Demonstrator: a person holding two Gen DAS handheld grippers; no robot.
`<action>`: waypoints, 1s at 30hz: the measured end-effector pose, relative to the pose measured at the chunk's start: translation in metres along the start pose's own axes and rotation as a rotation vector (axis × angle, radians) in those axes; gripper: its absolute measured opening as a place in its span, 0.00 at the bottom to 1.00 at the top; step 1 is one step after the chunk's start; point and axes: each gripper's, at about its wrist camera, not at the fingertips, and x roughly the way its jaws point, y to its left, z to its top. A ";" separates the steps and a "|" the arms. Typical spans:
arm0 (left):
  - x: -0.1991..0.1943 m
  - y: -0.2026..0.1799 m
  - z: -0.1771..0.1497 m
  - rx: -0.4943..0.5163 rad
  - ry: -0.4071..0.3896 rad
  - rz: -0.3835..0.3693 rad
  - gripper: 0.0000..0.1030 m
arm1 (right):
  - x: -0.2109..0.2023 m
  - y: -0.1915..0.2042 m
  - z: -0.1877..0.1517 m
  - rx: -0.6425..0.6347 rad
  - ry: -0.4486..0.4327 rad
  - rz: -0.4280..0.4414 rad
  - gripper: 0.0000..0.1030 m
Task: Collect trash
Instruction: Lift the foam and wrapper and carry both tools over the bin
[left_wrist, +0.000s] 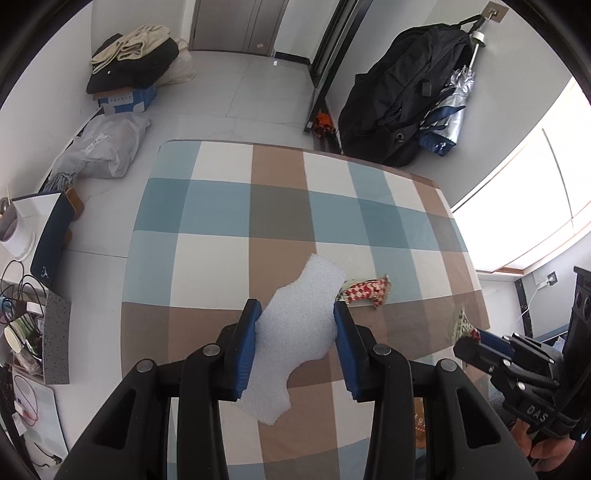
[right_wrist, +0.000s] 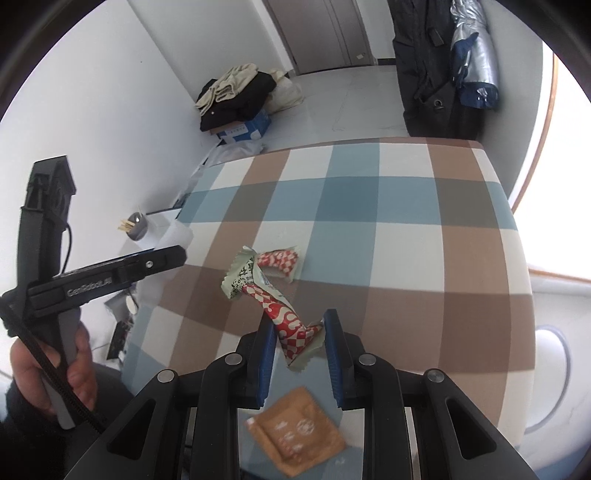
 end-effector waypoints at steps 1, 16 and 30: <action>-0.001 -0.001 0.000 0.003 -0.004 0.000 0.33 | -0.004 0.002 -0.003 -0.001 -0.009 0.003 0.24; -0.044 -0.021 -0.001 -0.013 -0.172 -0.017 0.33 | -0.088 0.006 -0.029 0.033 -0.179 0.029 0.24; -0.078 -0.120 0.011 0.111 -0.271 -0.140 0.33 | -0.202 -0.036 -0.043 0.077 -0.380 -0.003 0.24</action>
